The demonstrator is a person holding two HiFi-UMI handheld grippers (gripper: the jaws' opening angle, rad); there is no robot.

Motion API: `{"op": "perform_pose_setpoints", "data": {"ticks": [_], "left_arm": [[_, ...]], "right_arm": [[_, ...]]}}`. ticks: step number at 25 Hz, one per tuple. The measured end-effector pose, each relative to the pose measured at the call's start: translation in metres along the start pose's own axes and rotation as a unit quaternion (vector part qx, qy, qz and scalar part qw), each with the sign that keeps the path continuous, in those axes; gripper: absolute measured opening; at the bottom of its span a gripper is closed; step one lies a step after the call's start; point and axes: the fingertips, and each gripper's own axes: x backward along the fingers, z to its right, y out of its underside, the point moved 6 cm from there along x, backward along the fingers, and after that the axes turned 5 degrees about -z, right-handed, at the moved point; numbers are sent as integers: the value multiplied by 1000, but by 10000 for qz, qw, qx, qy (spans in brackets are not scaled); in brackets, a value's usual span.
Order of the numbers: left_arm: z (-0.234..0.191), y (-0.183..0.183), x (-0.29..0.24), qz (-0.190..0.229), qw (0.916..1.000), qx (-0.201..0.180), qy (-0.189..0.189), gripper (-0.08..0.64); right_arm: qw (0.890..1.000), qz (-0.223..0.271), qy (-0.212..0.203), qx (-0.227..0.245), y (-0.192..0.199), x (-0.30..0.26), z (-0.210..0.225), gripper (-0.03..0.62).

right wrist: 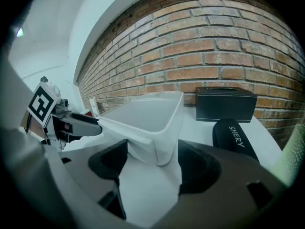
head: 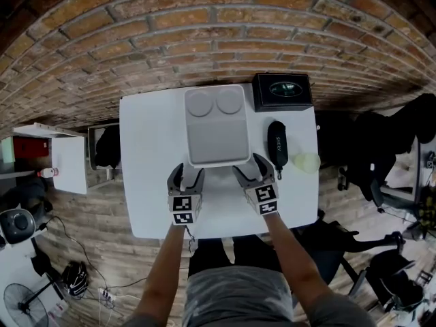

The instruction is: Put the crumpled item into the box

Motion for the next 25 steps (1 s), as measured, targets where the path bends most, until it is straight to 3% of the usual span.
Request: {"op": "perform_pose_setpoints", "data": {"ticks": [11,25], "left_arm": [[5,7,10,-30,10000,51,79,276],[13,5,66,302,9992,248,76,276]], "right_arm": [[10000,60,34,-71,2,10,-3,339],[9984,422,338,-160,-4,70,-14,336]]}}
